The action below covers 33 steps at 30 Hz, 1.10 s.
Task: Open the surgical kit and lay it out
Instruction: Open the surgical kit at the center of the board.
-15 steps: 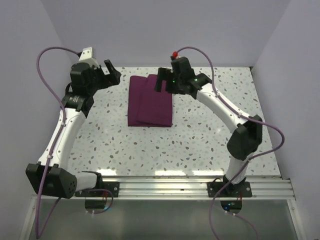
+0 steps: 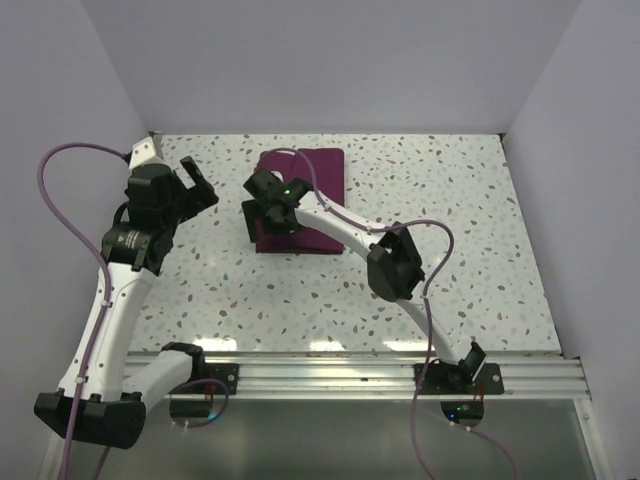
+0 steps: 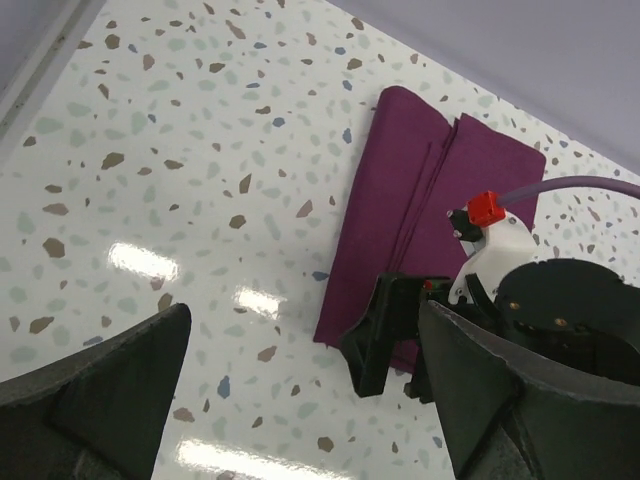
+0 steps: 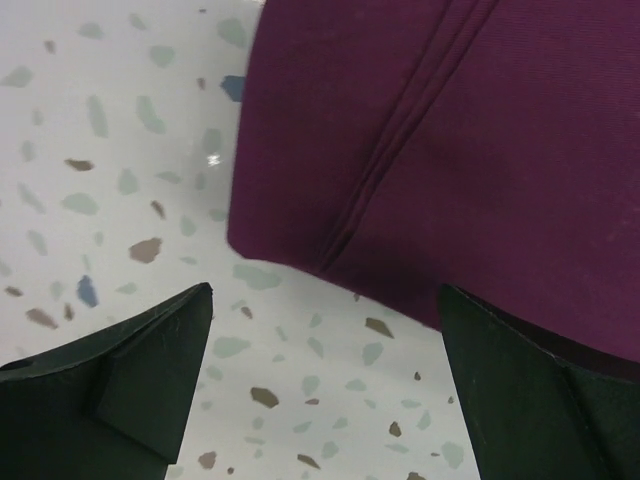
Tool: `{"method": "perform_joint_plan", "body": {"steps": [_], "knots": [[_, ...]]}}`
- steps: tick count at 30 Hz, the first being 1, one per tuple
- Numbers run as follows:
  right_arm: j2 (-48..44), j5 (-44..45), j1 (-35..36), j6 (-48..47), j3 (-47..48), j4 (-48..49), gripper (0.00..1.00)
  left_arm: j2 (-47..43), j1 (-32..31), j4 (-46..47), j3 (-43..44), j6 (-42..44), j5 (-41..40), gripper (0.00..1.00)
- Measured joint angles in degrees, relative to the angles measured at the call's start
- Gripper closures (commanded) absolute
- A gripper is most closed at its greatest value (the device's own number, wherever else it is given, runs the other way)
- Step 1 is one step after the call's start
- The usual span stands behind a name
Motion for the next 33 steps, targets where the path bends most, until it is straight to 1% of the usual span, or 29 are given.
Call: {"method": "perform_joint_plan", "body": {"steps": [2,4,5,7,8,9,12,17,18,19,20,26,28,31,33], "knots": [[1.49,1.22,-0.11,0.26,0.02,-0.83,0.02,-1.33,-0.85,-1.66,-0.11,0.02,-2.21,0.00],[2.34,2.27,-0.42,0.48,0.04,-0.96,0.05,-2.23,-2.21,-2.80,-0.13,0.20,-4.07,0.00],[2.60,2.91,-0.55,0.59,0.09,-0.98,0.07,-2.58,-3.02,-3.30,-0.13,0.42,-5.22,0.00],[3.34,4.17,-0.76,0.72,0.83,-1.03,0.15,-3.02,-4.74,-4.24,-0.13,0.57,-7.39,0.00],[3.78,4.50,-0.83,0.87,1.36,-0.90,0.21,-3.10,-5.49,-4.55,-0.13,0.72,-8.41,0.00],[4.33,4.98,-0.92,0.96,2.03,-0.90,0.31,-3.13,-6.32,-4.70,-0.13,1.07,-9.38,0.00],[5.73,5.99,-1.11,1.42,2.73,-0.90,0.43,-3.13,-8.55,-5.03,-0.13,1.99,-11.72,0.00],[7.52,7.54,-1.11,1.68,2.99,-1.25,0.69,-3.13,-12.07,-5.16,-0.13,3.34,-16.28,0.00],[7.61,7.74,-1.11,1.70,3.28,-1.51,0.74,-3.13,-12.61,-5.16,-0.13,3.50,-17.14,0.00],[7.63,7.72,-1.11,1.68,3.48,-1.60,0.83,-3.13,-13.00,-5.16,-0.13,3.67,-17.84,0.00],[7.63,7.69,-1.11,1.68,3.65,-1.70,0.87,-3.13,-13.29,-5.16,-0.13,3.82,-18.34,0.00],[7.04,8.83,-1.27,1.31,4.31,-2.86,0.99,-1.01,-13.79,-5.29,0.90,4.94,-19.32,0.00],[5.77,9.16,-1.53,1.11,3.91,-3.26,1.00,1.07,-14.32,-5.29,2.40,5.88,-19.47,0.00],[-0.11,10.60,-2.67,0.85,-0.87,-2.64,1.00,5.38,-15.67,-5.27,6.25,8.76,-19.58,0.00],[-7.17,12.15,-4.59,0.52,-6.84,-1.92,1.00,8.79,-17.07,-4.87,9.88,10.88,-19.45,0.00]]}}
